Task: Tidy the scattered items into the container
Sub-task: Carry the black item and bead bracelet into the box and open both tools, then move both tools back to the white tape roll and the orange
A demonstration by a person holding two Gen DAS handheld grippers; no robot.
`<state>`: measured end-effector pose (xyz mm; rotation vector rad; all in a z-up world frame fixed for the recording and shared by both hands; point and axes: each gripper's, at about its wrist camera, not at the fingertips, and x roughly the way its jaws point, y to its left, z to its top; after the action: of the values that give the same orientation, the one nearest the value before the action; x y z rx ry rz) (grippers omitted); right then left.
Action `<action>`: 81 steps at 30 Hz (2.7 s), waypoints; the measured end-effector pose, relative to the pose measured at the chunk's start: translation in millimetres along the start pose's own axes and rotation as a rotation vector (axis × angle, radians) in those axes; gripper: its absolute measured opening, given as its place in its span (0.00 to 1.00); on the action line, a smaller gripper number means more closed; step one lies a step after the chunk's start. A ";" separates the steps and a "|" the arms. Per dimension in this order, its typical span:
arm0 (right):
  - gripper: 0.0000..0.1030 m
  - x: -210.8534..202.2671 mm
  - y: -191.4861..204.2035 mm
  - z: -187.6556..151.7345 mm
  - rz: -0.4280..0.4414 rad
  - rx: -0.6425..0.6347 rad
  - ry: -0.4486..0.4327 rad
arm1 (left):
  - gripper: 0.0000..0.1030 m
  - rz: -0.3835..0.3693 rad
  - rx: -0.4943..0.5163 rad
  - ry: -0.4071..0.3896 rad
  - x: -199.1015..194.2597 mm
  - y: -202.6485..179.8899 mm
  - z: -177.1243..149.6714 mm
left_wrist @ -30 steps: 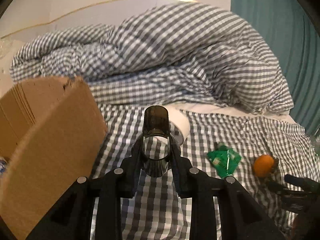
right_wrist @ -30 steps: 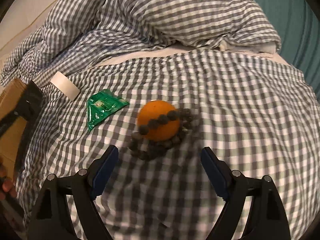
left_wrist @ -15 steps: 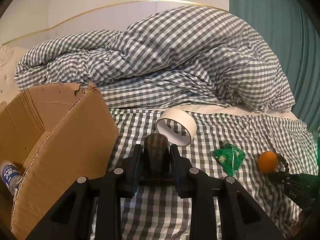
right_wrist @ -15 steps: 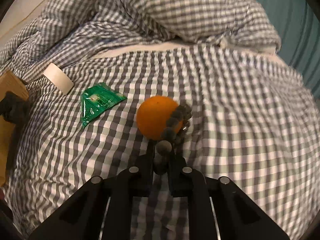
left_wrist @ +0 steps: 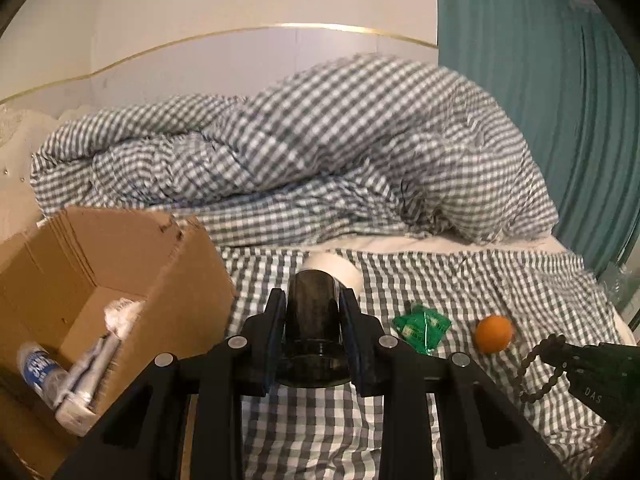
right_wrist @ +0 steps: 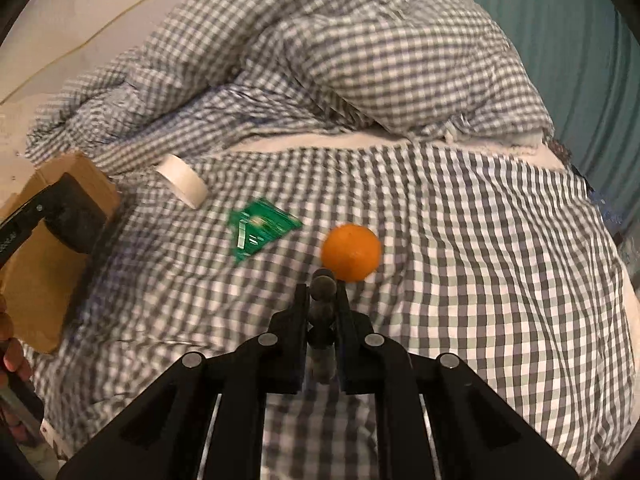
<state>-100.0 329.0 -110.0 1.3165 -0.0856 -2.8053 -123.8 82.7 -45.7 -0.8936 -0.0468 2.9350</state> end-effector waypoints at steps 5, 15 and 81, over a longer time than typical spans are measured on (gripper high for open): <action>0.10 -22.3 28.8 7.9 0.036 -0.039 -0.040 | 0.27 0.026 -0.028 -0.024 -22.6 24.5 12.5; 0.10 -45.5 101.0 19.8 0.099 -0.112 -0.068 | 0.27 0.082 -0.144 -0.067 -60.5 113.7 22.4; 0.54 -92.8 145.4 28.3 0.052 -0.100 -0.135 | 0.88 0.110 0.006 0.024 -81.6 68.0 12.9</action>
<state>-60.5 190.5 -10.9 1.0887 0.0158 -2.8112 -67.5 8.4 6.9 -0.9598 0.0132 3.0230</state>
